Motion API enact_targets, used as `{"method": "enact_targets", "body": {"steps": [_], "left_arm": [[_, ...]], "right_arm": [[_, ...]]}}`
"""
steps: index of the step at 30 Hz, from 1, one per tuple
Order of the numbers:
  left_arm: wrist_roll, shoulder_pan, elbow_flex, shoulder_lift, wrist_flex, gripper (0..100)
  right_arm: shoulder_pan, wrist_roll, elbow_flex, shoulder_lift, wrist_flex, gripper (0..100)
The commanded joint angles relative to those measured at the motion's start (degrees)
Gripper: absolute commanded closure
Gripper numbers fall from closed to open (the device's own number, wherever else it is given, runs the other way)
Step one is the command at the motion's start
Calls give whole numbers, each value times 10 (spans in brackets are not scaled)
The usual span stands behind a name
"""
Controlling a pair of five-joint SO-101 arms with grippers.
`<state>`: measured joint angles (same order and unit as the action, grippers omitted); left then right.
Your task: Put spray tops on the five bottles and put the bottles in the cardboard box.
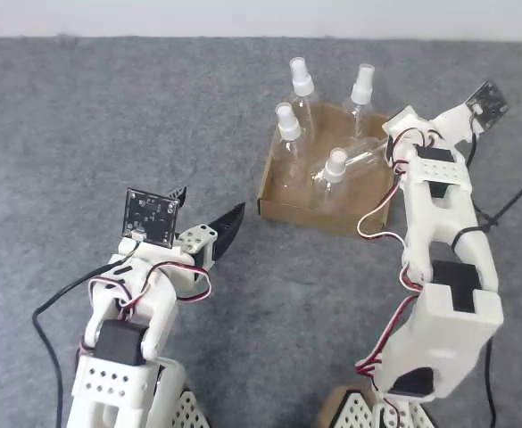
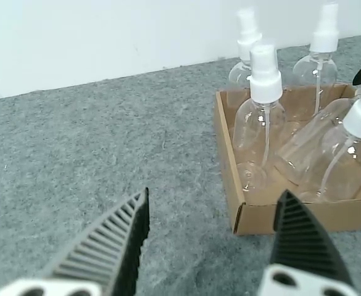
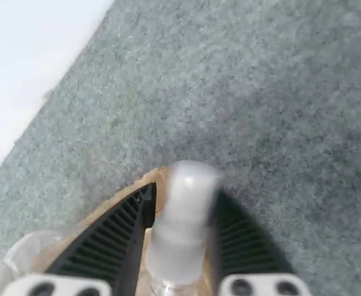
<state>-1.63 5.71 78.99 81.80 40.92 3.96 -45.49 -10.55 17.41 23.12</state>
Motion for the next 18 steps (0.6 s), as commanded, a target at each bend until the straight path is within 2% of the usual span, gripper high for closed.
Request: {"method": "enact_targets", "body": {"steps": [1, 9, 18], "left_arm": [[2, -1, -5, 6, -14, 699], [2, -1, -5, 6, -14, 699], [2, -2, -5, 6, -14, 699]], "right_arm": [[8, -1, 18, -13, -9, 992], [19, 1, 8, -49, 2, 992], [-8, 2, -73, -147, 1, 992]]}}
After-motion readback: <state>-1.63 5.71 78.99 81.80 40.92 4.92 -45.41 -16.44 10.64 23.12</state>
